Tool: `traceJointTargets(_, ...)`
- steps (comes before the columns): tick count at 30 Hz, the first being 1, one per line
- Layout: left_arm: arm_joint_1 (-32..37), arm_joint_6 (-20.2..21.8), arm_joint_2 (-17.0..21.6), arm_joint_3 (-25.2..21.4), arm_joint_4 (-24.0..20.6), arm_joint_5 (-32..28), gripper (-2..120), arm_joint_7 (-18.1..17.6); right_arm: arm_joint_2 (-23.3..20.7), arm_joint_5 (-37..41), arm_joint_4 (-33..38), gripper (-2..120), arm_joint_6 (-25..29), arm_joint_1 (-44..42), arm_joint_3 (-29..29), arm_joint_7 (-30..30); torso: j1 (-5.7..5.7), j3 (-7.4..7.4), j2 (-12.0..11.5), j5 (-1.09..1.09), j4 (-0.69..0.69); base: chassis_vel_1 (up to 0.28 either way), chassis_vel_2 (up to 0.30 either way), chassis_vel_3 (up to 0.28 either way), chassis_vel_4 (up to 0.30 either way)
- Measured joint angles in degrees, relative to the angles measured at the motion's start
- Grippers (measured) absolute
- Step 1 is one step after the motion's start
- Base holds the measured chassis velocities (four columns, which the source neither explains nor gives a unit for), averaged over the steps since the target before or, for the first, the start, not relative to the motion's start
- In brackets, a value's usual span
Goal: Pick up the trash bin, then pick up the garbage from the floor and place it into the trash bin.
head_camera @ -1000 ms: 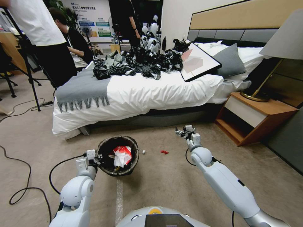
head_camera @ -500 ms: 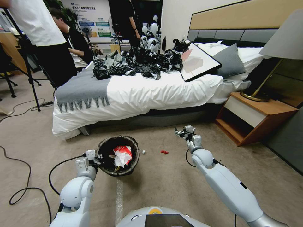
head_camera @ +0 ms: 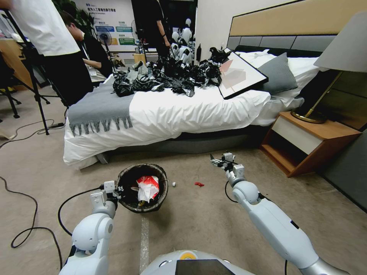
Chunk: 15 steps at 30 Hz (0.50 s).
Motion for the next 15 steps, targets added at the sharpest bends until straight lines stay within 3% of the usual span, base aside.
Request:
traceJointTargets(7,0.1,0.0,0.4,-0.1,0.2,-0.1,0,0.1,0.3,-0.1,-0.5,100,0.0,0.1,-0.3,0.0,-0.01,0.00,0.0,0.00,0.00,-0.004,0.004,0.005,-0.009)
traceJointTargets(15,-0.1,0.1,0.3,0.0,0.3,-0.2,0,0.1,0.3,-0.3,-1.1,100,-0.1,0.1,-0.4,-0.4,-0.01,0.00,0.0,0.00,-0.01,-0.068,0.075,0.068,-0.058)
